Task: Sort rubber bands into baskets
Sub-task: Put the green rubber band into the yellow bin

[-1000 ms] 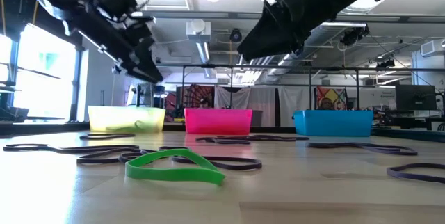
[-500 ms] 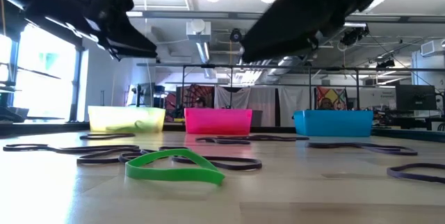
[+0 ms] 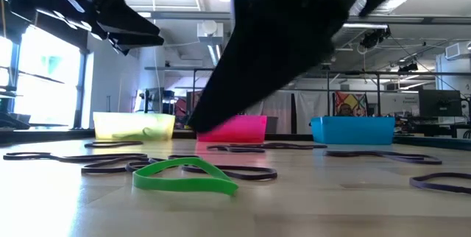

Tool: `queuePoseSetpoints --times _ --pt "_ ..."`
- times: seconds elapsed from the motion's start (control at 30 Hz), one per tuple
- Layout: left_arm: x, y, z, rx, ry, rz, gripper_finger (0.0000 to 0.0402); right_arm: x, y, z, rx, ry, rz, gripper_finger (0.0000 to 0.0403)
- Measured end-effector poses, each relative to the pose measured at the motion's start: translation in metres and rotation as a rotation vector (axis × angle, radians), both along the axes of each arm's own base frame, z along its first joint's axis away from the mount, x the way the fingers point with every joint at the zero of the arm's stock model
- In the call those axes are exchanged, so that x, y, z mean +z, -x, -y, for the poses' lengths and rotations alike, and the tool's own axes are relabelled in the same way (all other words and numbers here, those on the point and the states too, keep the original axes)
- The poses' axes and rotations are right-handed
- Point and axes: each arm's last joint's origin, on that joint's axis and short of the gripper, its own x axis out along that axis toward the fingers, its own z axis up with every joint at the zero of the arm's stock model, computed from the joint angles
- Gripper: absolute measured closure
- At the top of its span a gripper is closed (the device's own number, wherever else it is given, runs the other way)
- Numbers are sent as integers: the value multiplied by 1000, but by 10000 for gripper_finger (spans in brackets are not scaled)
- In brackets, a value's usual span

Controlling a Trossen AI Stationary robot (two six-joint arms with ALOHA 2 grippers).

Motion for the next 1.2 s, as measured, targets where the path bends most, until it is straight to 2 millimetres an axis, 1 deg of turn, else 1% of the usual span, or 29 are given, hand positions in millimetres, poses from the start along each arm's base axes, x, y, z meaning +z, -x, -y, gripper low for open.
queuePoseSetpoints --times 0.07,0.2,0.27,0.33,0.5,0.53,0.67,0.77,0.87,0.97,1.1,1.2 --pt "0 0 2 -5 -3 0 255 -6 -7 -1 -1 29 -49 259" --pt "0 1 6 -5 -18 -1 255 -16 -20 3 -35 85 -126 263" --pt "0 1 6 0 -21 -2 255 -17 -27 5 -33 87 -133 274" --pt "0 1 6 2 -21 -2 255 -19 -33 6 -18 81 -140 295" --pt "0 1 8 -4 -10 2 255 -14 -40 9 16 112 -125 387" --pt "0 1 9 -2 -10 2 255 -12 -42 11 22 122 -121 394" --pt "1 2 13 46 -34 11 255 3 -54 20 30 118 -80 390" --pt "1 3 16 52 -43 13 255 12 -63 32 36 144 -56 400" --pt "1 4 20 39 -43 17 255 26 -74 48 24 157 -25 400" --pt "3 6 23 55 -46 31 255 39 -85 72 -17 204 -11 402" --pt "7 10 20 161 -84 55 259 50 -98 112 -77 228 6 402" --pt "14 15 15 224 -118 91 272 55 -105 145 -107 255 16 402"
